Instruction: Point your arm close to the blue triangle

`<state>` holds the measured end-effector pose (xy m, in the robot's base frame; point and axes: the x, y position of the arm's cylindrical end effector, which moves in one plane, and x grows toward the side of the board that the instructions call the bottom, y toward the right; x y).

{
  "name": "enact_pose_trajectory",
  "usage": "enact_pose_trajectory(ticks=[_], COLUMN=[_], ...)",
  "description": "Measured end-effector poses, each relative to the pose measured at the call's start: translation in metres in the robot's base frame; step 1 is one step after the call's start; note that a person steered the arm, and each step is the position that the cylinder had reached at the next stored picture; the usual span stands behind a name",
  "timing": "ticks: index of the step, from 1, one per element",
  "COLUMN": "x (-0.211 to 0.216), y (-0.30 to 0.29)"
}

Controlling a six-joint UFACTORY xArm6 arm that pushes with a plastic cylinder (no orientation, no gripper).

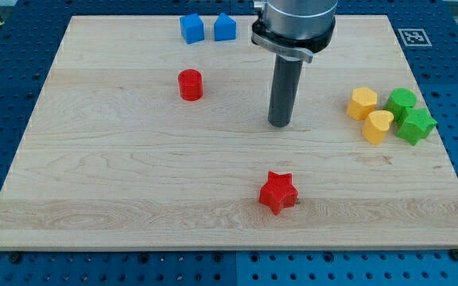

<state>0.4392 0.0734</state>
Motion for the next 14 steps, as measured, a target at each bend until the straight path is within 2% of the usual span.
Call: enact_pose_trajectory(ticks=[2,6,7,11,13,14], x=[-0.004,-0.048,-0.091,-0.143,-0.162,-0.176], y=[0.004,0.008,0.009,0.01,-0.015,-0.047])
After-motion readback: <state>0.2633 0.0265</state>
